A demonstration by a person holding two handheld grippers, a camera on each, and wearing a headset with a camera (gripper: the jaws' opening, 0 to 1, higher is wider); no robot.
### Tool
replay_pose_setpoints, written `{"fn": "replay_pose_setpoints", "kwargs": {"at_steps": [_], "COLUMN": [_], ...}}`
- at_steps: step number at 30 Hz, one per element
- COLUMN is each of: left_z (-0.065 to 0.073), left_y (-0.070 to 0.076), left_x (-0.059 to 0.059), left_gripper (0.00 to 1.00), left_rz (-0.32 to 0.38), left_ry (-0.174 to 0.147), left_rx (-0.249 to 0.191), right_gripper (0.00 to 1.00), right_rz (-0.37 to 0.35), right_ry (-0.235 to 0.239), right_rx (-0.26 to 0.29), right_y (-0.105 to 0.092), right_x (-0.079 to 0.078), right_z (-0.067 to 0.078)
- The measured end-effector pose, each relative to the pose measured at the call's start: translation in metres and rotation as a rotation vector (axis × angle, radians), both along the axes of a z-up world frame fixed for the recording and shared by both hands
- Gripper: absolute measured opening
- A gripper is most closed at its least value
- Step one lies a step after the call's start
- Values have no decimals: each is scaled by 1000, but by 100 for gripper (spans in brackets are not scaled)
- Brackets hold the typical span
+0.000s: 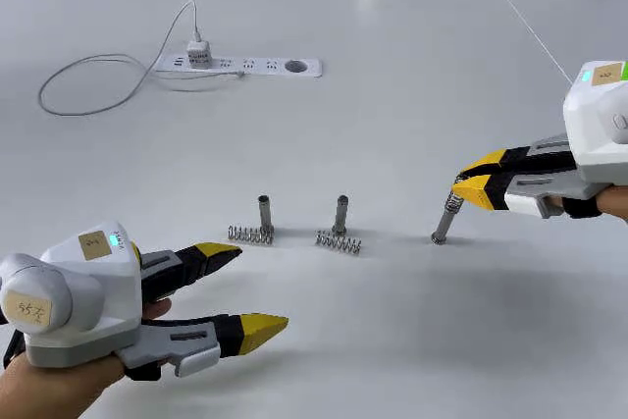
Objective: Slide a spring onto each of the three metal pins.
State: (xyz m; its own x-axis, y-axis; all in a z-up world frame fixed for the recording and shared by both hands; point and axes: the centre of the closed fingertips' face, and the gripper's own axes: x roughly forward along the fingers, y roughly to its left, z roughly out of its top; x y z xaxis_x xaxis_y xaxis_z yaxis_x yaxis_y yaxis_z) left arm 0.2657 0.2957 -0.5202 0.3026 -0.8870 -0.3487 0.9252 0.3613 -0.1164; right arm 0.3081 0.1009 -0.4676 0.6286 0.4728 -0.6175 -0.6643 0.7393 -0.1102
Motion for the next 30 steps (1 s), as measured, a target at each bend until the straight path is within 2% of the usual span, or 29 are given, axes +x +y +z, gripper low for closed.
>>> {"fn": "replay_pose_setpoints", "kwargs": {"at_steps": [16,30], "left_z": [-2,-3], "left_y": [0,0], "left_x": [0,0], "left_gripper": [59,59], "left_rz": [4,5], "left_ry": [4,7], "left_rx": [-2,-2], "right_gripper": [12,12], "right_rz": [-35,-38], "right_ry": [17,52], "right_rx": [33,12], "right_y": [-4,-2], "right_x": [3,1], "right_z": [-22,-43]}}
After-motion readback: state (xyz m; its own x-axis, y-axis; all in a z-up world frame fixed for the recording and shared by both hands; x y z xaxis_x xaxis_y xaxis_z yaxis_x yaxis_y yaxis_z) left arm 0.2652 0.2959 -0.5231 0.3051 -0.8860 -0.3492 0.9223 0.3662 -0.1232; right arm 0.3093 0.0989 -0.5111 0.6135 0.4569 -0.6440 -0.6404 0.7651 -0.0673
